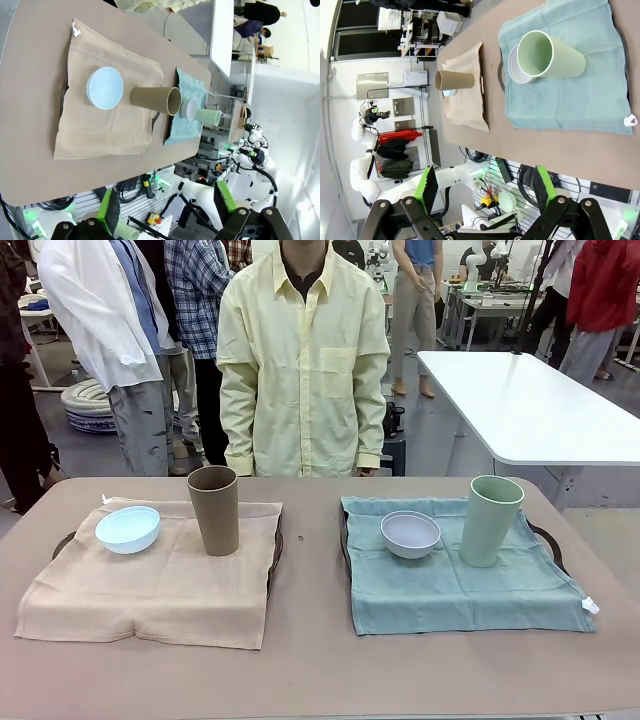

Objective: Set up a tray with a mat and arrange the tableware.
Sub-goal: Place the Picnic Bowl and Reusable plastic cup back onto the Handle tray in front of the human's position.

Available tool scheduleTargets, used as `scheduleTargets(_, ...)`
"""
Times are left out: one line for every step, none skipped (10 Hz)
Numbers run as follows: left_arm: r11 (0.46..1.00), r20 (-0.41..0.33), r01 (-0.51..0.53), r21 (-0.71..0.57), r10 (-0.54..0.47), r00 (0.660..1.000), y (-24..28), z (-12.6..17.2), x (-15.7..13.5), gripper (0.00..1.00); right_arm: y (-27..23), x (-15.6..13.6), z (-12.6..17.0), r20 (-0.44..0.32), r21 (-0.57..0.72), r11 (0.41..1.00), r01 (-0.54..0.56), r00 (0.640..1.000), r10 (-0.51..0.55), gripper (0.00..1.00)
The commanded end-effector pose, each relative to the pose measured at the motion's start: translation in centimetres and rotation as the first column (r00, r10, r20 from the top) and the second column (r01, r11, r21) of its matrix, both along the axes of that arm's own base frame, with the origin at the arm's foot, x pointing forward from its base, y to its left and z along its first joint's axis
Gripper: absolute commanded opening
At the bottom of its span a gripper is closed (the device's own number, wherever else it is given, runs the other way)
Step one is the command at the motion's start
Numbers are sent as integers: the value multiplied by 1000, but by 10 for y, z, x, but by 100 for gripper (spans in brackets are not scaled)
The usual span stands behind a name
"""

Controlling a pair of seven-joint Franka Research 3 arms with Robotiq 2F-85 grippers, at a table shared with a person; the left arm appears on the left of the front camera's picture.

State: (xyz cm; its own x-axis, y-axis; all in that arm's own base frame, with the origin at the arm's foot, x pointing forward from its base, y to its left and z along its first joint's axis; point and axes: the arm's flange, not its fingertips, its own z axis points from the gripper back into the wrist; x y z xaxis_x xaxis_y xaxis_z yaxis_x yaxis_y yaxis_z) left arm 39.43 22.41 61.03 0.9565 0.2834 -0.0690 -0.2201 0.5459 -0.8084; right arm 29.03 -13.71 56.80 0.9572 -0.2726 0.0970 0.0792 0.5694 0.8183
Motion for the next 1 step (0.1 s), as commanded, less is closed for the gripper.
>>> scheduleTargets(1000, 20, -9, -3, 9, 1000, -1, 2, 0, 100, -1, 2, -1, 12, 14, 1000, -12, 1000, 12, 100)
